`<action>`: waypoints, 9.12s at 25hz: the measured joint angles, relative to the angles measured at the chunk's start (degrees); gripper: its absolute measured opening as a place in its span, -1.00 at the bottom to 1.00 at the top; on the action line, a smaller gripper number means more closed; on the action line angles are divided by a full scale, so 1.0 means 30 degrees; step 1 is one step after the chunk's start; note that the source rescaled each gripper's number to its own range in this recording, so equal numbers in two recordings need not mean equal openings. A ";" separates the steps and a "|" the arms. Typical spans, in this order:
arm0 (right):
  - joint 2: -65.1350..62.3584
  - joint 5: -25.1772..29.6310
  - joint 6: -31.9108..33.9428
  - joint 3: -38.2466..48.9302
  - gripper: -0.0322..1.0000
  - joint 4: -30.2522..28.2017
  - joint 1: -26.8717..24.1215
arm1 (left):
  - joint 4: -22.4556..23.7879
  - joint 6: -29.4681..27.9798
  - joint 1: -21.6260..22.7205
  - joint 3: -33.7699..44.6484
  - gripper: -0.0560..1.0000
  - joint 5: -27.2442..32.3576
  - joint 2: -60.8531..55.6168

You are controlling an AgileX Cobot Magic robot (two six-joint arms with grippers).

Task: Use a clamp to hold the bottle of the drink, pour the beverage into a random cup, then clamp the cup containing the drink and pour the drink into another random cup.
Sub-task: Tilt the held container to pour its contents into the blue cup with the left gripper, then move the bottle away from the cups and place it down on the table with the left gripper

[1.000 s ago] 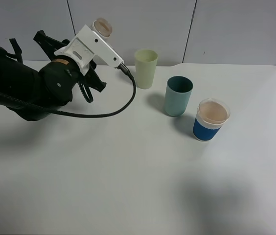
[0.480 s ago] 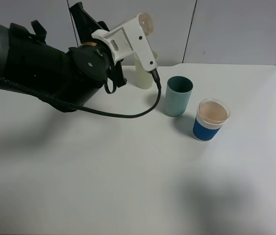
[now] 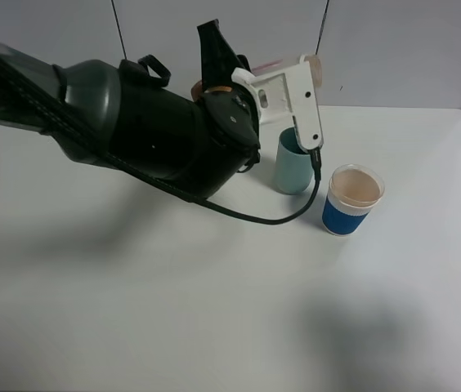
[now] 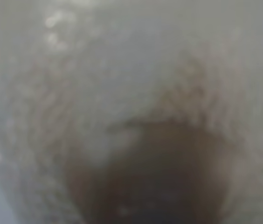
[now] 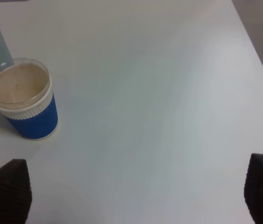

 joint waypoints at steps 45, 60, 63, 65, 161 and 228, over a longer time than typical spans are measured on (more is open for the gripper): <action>0.0000 0.0000 0.1154 0.0000 0.48 -0.1134 0.0000 | 0.0567 0.5110 -0.0758 -0.4425 -0.89 0.1838 0.3553; 0.0000 0.0000 0.1170 0.0000 0.48 -0.1151 0.0000 | 0.1528 0.6648 -0.0758 -0.4425 -0.89 0.0921 0.3553; 0.0000 0.0000 0.1170 0.0000 0.48 -0.1151 0.0000 | 0.1690 0.7082 -0.0758 -0.4425 -0.89 0.0735 0.3553; 0.0000 0.0000 0.1170 0.0000 0.48 -0.1151 0.0000 | 0.1878 0.7127 -0.0758 -0.4425 -0.89 0.0735 0.3553; 0.0000 0.0000 0.1170 0.0000 0.48 -0.1151 0.0000 | 0.3294 1.1255 -0.0758 -0.4445 -0.89 -0.1812 0.3553; 0.0000 0.0000 0.1170 0.0000 0.48 -0.1151 0.0000 | 0.9239 -1.2938 0.2738 0.8649 -0.89 0.0882 -0.6960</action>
